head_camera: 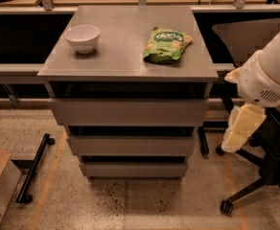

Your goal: Open middle drawer

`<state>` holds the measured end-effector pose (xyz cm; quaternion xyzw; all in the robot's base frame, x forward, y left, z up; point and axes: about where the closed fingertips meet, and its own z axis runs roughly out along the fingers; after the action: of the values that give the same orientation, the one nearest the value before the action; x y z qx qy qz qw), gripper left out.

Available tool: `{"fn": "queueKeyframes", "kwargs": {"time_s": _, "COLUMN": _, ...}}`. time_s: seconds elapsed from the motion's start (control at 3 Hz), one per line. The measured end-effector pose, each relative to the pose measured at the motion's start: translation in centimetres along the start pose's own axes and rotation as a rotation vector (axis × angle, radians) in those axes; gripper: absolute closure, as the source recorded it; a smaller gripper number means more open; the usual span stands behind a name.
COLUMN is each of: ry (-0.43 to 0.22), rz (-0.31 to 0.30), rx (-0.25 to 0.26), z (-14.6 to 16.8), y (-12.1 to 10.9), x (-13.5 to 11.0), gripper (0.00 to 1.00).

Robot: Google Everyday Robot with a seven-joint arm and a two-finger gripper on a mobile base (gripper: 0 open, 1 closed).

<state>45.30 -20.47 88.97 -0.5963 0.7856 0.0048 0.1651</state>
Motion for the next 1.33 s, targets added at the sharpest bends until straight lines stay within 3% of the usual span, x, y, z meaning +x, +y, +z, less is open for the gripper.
{"fn": "queueKeyframes", "kwargs": {"time_s": 0.67, "ry": -0.028, "rz": 0.017, "rx": -0.108, "z": 10.3, "y": 0.6, "x": -0.7, "gripper": 0.05}}
{"fn": "queueKeyframes", "kwargs": {"time_s": 1.0, "ry": -0.027, "rz": 0.016, "rx": -0.108, "z": 10.3, "y": 0.7, "x": -0.8, "gripper": 0.0}}
{"fn": "queueKeyframes", "kwargs": {"time_s": 1.33, "ry": -0.084, "rz": 0.065, "rx": -0.134, "z": 13.2, "y": 1.2, "x": -0.4, "gripper": 0.0}}
